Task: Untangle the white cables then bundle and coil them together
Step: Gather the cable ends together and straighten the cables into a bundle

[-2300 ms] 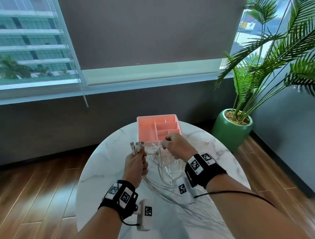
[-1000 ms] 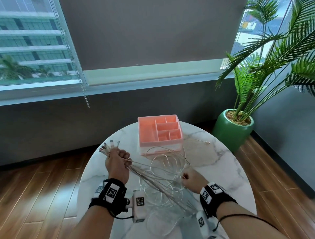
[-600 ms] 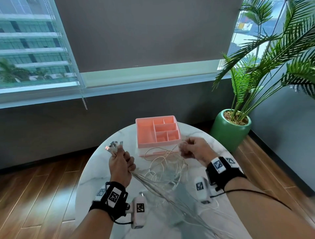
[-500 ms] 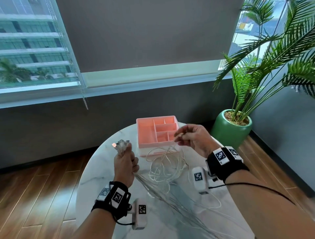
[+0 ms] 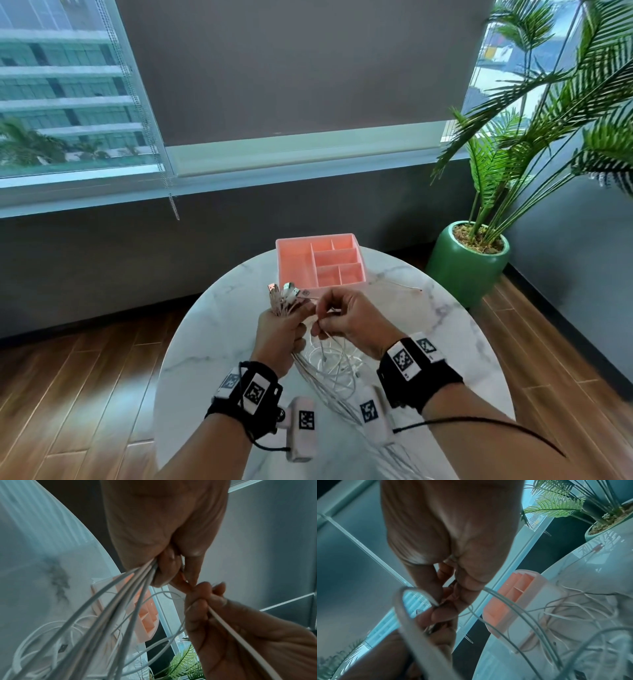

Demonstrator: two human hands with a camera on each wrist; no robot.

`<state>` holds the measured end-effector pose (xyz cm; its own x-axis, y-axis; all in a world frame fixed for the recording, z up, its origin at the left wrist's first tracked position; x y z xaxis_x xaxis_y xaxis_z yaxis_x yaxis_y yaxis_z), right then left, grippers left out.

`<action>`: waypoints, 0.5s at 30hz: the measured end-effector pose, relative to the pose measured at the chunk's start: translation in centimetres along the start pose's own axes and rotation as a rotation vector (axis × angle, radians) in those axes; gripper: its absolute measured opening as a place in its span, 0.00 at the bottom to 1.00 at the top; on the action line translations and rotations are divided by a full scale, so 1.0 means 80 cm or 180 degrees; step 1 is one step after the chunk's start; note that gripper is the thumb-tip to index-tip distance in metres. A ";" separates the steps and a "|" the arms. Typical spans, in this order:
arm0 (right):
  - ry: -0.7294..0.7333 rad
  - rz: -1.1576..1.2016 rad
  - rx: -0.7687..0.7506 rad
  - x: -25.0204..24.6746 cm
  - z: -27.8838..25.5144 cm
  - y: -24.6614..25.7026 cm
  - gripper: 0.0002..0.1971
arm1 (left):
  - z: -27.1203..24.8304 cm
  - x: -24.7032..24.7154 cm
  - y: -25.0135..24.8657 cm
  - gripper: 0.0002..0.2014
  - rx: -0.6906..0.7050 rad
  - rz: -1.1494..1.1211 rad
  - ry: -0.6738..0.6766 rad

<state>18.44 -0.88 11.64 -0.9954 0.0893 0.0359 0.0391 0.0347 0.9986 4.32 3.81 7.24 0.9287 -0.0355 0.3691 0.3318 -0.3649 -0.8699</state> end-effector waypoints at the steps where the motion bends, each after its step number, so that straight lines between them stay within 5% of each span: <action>1: -0.0039 0.0011 0.0051 0.000 -0.001 -0.006 0.13 | 0.001 -0.002 0.003 0.07 -0.0023 0.0088 0.0007; 4: -0.0175 -0.0069 -0.0014 0.000 0.000 -0.017 0.16 | 0.001 -0.003 0.011 0.13 -0.0155 0.0313 0.0155; 11: -0.0318 -0.0218 0.0048 -0.005 -0.003 -0.027 0.17 | 0.000 -0.007 0.014 0.07 -0.0391 0.0380 0.0222; 15: -0.0905 -0.0913 -0.0093 -0.025 0.002 -0.043 0.18 | 0.005 -0.010 0.018 0.08 -0.0351 0.0441 0.0098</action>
<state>20.27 -1.02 8.16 -0.9013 0.3520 -0.2524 -0.2434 0.0703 0.9674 4.13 3.65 5.58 0.9582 -0.1204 0.2595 0.1793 -0.4543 -0.8726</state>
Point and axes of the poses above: each hand's wrist, its own z-axis towards the middle knuckle, its own x-axis out of the palm, y = z × x, the point moved 3 cm from there along z, towards the middle knuckle, and after that the axes turned 9 degrees about -y, right-handed, at the moved point
